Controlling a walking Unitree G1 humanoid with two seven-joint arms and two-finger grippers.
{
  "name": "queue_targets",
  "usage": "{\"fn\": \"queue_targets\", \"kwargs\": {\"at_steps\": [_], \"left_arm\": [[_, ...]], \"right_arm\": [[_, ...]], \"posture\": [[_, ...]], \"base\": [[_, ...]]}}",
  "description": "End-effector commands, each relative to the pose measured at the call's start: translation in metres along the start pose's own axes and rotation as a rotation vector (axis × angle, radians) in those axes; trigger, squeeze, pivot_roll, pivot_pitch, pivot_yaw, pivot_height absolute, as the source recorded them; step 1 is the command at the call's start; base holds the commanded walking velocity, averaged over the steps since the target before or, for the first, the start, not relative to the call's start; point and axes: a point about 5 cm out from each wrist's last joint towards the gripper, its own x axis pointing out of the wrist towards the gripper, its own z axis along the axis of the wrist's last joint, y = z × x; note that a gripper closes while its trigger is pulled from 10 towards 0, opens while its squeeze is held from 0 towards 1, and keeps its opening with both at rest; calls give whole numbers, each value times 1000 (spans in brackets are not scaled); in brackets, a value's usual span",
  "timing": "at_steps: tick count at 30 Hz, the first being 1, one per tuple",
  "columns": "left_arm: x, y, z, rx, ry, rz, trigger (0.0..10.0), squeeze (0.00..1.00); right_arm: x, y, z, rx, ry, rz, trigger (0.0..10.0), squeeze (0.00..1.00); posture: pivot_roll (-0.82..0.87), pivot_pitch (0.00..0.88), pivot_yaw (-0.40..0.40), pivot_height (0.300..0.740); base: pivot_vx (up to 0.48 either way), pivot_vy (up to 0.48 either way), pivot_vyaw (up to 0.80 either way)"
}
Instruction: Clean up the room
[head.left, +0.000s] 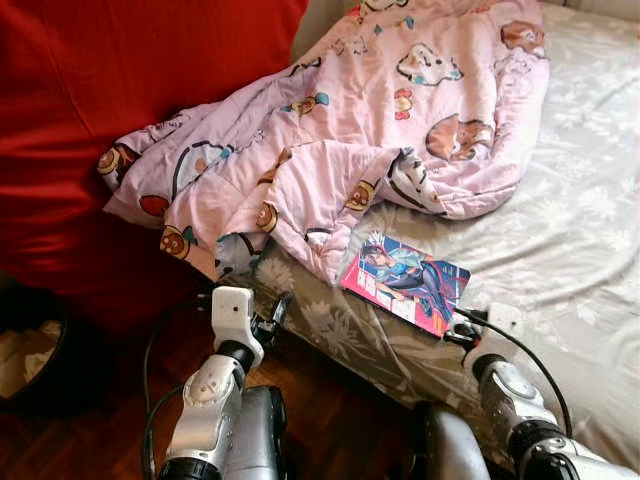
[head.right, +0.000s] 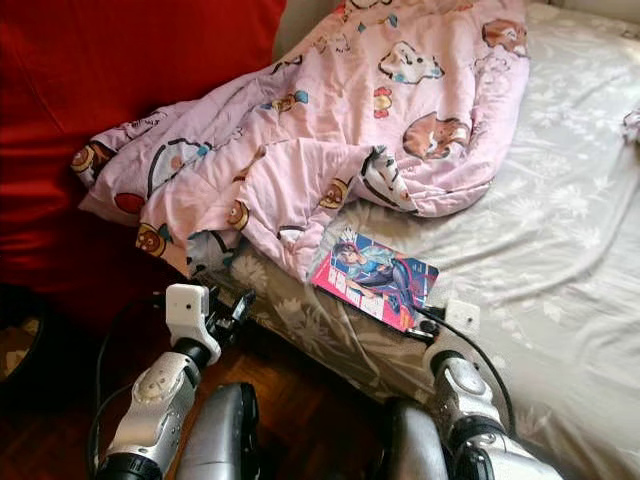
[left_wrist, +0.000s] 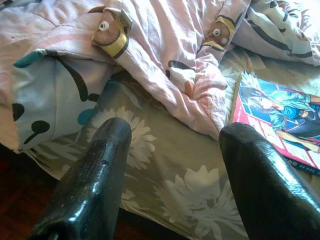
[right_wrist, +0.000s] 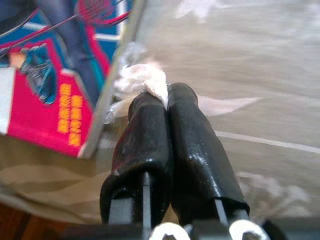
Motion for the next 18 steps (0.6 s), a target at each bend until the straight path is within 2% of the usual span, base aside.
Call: {"fn": "queue_targets", "kwargs": {"at_steps": [1, 5, 8, 10, 12, 16, 17, 18], "left_arm": [[-1, 4, -7, -5, 25, 14, 10000, 0], [1, 5, -10, -8, 37, 19, 10000, 0], [3, 11, -18, -21, 65, 51, 10000, 0], [3, 13, -21, -26, 76, 60, 10000, 0], [2, 16, -29, -17, 115, 71, 10000, 0], [1, 20, -38, -37, 168, 103, 10000, 0], [1, 22, -43, -59, 195, 127, 10000, 0], [0, 23, -46, -68, 212, 143, 10000, 0]], "right_arm": [[-3, -10, 3, 59, -54, -32, 0, 0], [-4, -12, 8, 76, -113, -12, 0, 0], [-7, -10, 22, 81, -255, 41, 0, 0], [-8, -9, 25, 76, -283, 53, 0, 0], [-11, -6, 28, 36, -322, 87, 10000, 0], [-14, -8, 18, 15, -296, 128, 10000, 0], [-13, -9, 10, -46, -238, 122, 10000, 0], [-13, -9, 7, -63, -213, 123, 10000, 0]], "posture": [[142, 106, 0, 587], [128, 87, -6, 587], [102, 45, -8, 587], [97, 39, -8, 587], [67, 0, -2, 587], [49, 0, 0, 587], [48, 0, -1, 592], [48, 0, -3, 597]], "base": [[0, 0, 0], [0, 0, 0], [0, 0, 0], [0, 0, 0], [0, 0, 0], [0, 0, 0], [0, 0, 0], [0, 0, 0]]}}
